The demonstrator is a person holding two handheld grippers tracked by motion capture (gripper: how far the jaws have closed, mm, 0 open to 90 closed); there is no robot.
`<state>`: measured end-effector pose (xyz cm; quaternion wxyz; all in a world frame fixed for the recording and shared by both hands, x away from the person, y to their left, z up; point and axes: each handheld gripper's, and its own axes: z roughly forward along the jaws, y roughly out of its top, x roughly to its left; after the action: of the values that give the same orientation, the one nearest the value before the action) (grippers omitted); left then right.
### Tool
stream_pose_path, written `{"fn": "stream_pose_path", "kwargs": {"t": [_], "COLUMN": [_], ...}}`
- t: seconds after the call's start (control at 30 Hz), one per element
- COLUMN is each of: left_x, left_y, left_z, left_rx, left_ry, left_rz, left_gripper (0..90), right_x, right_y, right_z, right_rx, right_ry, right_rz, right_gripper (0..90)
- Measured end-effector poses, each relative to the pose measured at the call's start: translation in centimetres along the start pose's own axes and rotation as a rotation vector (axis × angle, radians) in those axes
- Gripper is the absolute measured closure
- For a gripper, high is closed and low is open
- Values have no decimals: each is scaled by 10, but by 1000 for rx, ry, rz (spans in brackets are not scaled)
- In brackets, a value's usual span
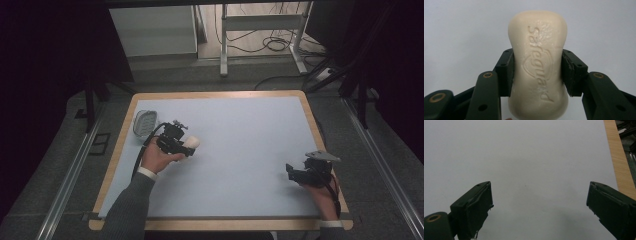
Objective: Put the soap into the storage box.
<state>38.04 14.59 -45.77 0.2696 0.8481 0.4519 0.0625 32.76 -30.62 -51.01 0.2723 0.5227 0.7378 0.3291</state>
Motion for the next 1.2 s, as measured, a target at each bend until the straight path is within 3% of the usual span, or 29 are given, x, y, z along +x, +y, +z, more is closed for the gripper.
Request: {"fn": "stream_pose_path", "kwargs": {"t": [0.27, 0.67, 1.2], "left_x": [11, 24, 51], "left_y": [-1, -2, 9], "left_z": [-10, -20, -36], "left_rx": [-18, -35, -52], "left_ry": [30, 37, 82], "left_rz": [-20, -45, -72], "left_gripper": [496, 495, 496], "right_x": [0, 0, -1], "right_y": [0, 0, 0], "right_z": [0, 0, 1], "right_rx": [0, 1, 2], "right_ry": [0, -3, -4], "right_rz": [1, 4, 11], "right_gripper": [64, 64, 64]}}
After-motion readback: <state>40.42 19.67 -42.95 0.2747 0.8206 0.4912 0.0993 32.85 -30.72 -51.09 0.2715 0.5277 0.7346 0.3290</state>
